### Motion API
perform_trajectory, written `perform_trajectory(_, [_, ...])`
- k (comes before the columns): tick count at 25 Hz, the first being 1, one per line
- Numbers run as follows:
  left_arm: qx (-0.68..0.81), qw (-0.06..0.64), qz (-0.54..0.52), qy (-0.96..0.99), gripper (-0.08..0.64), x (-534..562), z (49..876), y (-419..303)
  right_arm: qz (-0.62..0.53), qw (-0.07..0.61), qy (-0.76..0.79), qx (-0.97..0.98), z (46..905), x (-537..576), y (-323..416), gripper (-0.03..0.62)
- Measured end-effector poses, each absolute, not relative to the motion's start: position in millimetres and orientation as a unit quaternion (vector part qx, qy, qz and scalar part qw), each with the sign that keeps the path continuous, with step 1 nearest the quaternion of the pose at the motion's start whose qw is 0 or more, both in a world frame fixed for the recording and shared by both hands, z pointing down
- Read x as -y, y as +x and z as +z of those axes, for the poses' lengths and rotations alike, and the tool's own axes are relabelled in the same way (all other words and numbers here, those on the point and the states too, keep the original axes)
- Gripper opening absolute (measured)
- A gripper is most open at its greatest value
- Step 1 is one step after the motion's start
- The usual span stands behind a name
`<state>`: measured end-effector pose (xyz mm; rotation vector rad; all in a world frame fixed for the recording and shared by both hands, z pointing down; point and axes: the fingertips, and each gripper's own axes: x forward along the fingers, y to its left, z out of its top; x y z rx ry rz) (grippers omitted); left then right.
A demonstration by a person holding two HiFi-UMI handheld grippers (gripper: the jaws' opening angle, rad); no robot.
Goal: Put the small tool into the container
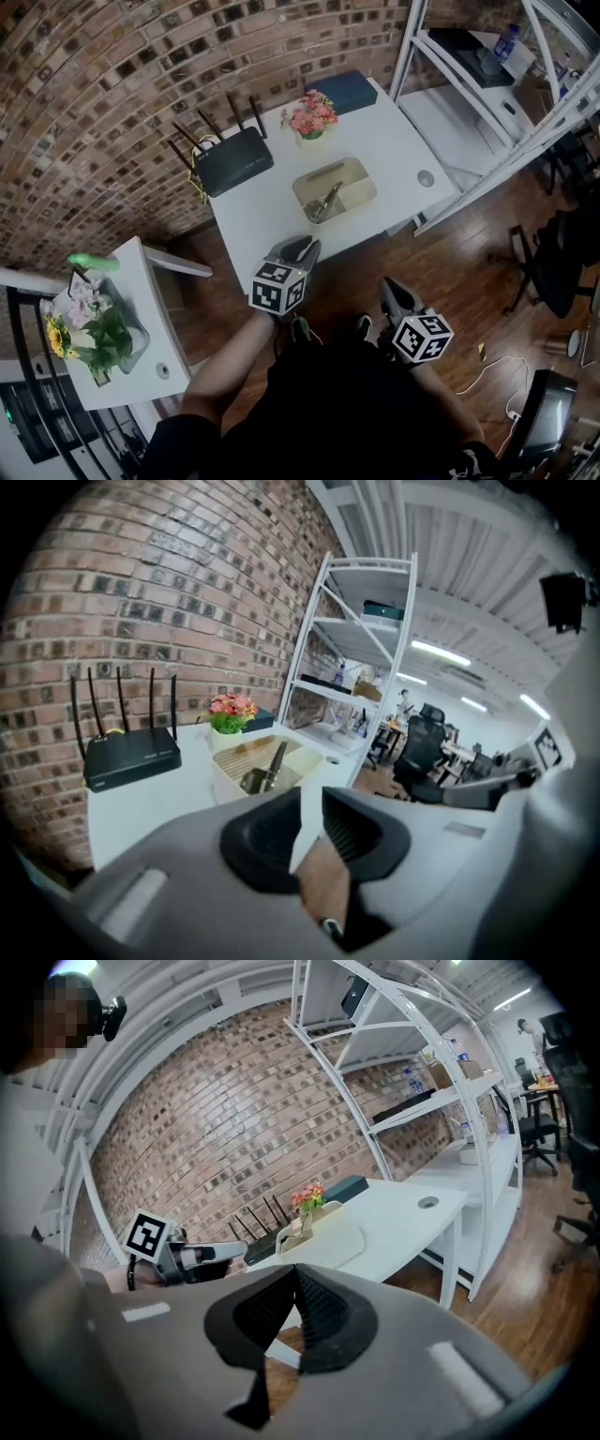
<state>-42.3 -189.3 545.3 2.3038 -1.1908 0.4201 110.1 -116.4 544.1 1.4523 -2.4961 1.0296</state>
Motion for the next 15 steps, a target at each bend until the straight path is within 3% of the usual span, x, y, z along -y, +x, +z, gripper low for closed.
perform_trajectory(3, [0.435,0.297,0.094,0.845,0.007,161.9,527.4,-46.0,0.332,0.043,0.465,0.820,543.0,118.7,101.3,0.008])
perform_trajectory(15, [0.440,0.338,0.050,0.830,0.003,105.1,520.4,-39.9,0.253,0.044,0.423,0.869,514.9,128.7,60.5,0.009])
